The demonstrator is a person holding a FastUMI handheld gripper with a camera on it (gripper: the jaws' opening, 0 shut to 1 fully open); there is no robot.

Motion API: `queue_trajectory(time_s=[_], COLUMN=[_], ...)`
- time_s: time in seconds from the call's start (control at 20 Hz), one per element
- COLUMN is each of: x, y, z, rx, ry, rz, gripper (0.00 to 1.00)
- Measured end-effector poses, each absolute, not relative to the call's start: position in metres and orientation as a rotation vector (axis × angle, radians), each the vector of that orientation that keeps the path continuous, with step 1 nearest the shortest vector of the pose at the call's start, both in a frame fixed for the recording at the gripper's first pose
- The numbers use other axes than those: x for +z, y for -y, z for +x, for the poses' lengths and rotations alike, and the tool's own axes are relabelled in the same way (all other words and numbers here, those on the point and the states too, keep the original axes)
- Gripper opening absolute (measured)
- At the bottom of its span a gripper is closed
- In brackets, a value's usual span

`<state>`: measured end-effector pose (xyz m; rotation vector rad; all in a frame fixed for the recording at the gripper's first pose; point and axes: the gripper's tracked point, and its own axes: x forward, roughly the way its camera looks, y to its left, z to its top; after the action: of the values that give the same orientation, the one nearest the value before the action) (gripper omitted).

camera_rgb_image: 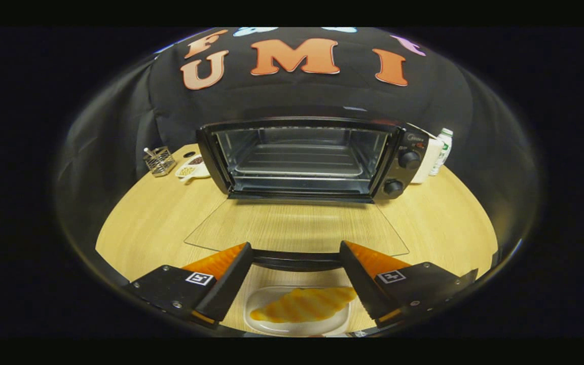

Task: Open the toaster oven, put the food inside, and close the toaster oven door.

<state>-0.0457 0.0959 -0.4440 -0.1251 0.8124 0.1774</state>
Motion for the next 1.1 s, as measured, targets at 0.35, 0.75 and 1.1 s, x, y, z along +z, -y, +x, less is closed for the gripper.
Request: queue_trajectory(time_s=[0.35,0.75,1.1], x=[-0.47,-0.462,-0.452], y=[-0.093,-0.083,-0.08], z=[-0.054,-0.069,-0.131], rx=[0.164,0.095,-0.103], ry=[-0.872,-0.917,-0.976], rz=[-0.148,-0.096,0.063], gripper=[1.0,1.0,1.0])
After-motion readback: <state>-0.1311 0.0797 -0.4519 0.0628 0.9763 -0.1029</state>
